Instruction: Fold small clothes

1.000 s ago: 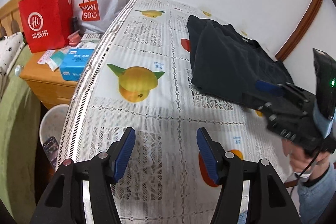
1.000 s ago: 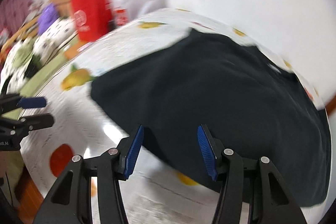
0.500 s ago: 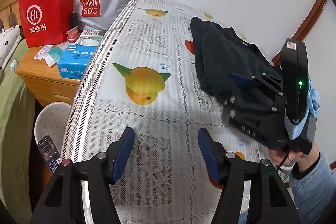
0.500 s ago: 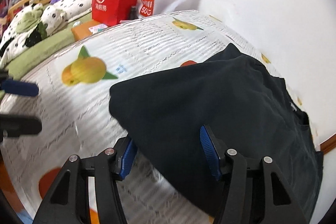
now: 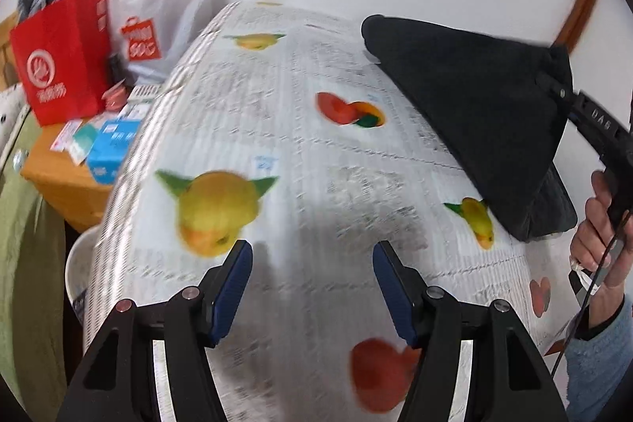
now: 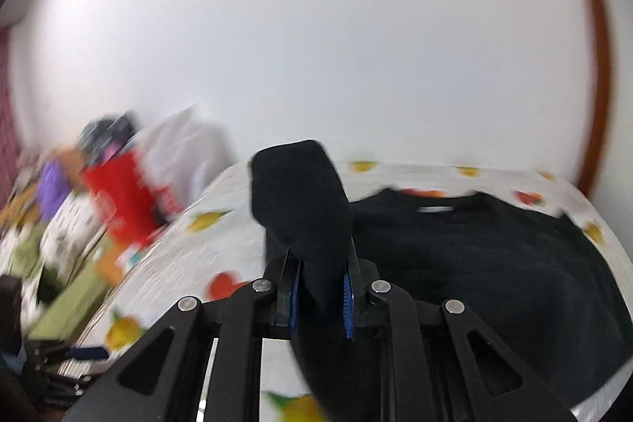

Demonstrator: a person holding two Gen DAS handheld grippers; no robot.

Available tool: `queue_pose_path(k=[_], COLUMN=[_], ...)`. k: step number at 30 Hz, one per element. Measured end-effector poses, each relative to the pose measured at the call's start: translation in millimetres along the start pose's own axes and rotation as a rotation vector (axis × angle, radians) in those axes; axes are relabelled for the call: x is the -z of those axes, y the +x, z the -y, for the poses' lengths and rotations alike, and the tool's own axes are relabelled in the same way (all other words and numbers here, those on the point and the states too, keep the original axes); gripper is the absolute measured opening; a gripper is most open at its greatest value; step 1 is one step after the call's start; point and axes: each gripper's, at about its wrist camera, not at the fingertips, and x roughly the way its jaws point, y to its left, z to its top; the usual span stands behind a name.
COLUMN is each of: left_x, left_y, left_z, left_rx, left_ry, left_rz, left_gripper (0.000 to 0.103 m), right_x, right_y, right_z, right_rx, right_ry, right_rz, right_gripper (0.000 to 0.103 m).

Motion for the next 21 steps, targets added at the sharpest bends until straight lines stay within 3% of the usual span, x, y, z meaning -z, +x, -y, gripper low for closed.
queue_pose_path(k=[7,16,21], left_x=[-9.6,-5.4,-2.1], left_y=[22.0,54.2,72.9], left_z=[66.2,158.7,196.6], left_rx=[0.093,0.292,0.257], left_ry=[0.117,0.22,0.27], left_rz=[-0.029,-0.108,-0.125], left_gripper=[0.061,0.065,0.067], right_x=[38.4,73.9,70.6], right_y=[6.5,12.9,18.9], right_z=[95.7,143.5,148.8], right_rx=[0.102,-0.007,-0.07], right_ry=[0.154,0.147,0.122], right_rz=[-0.122,-0.272,-0.291], right_gripper=[0.013,0.013,0.014])
